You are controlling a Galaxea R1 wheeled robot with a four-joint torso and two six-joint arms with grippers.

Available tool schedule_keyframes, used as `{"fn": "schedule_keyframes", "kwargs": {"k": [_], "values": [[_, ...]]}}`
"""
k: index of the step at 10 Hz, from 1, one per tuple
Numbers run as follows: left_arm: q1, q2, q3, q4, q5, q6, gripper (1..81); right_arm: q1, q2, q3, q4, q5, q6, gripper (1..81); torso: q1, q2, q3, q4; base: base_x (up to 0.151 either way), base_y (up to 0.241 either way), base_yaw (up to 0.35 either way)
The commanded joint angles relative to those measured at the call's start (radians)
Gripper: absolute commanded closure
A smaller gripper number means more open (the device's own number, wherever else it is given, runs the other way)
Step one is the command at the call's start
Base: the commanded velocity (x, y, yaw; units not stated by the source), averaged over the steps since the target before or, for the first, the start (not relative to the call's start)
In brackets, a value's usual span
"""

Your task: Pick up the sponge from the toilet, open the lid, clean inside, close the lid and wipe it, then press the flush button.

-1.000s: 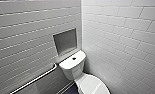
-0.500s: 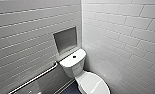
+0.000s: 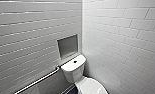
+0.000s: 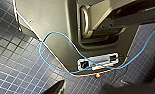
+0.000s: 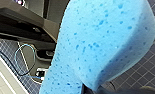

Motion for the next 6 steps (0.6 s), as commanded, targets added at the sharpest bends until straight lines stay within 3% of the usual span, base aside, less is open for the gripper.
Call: {"fn": "schedule_keyframes", "kwargs": {"k": [1,2,3,4,5,6], "values": [[-0.024,0.002,-0.001,-0.005,0.077,0.002,1.0,-0.005,-0.006,0.003,-0.017,-0.051,0.001,81.1,-0.061,0.095,0.093,0.0,0.0,0.0,0.0],[-0.024,0.002,-0.001,-0.005,0.077,0.002,1.0,-0.004,-0.006,0.003,-0.017,-0.051,0.001,81.1,-0.085,0.132,0.129,0.0,0.0,0.0,0.0],[-0.024,0.002,-0.001,-0.005,0.077,0.002,1.0,-0.002,-0.006,0.002,-0.017,-0.053,0.001,81.1,-0.092,0.168,0.068,0.0,0.0,0.0,0.0],[-0.024,0.002,-0.001,-0.005,0.077,0.002,1.0,-0.001,-0.006,0.002,-0.019,-0.053,-0.001,81.1,-0.092,0.199,0.096,0.0,0.0,0.0,0.0],[-0.024,0.0,-0.001,-0.009,0.077,0.002,1.0,-0.001,-0.006,0.002,-0.017,-0.054,0.001,81.1,-0.073,0.125,0.104,0.0,0.0,0.0,0.0],[-0.024,-0.003,-0.001,-0.011,0.075,0.003,1.0,0.008,-0.001,0.0,-0.008,-0.113,0.008,81.1,-0.079,0.15,0.108,0.0,0.0,0.0,0.0]]}}
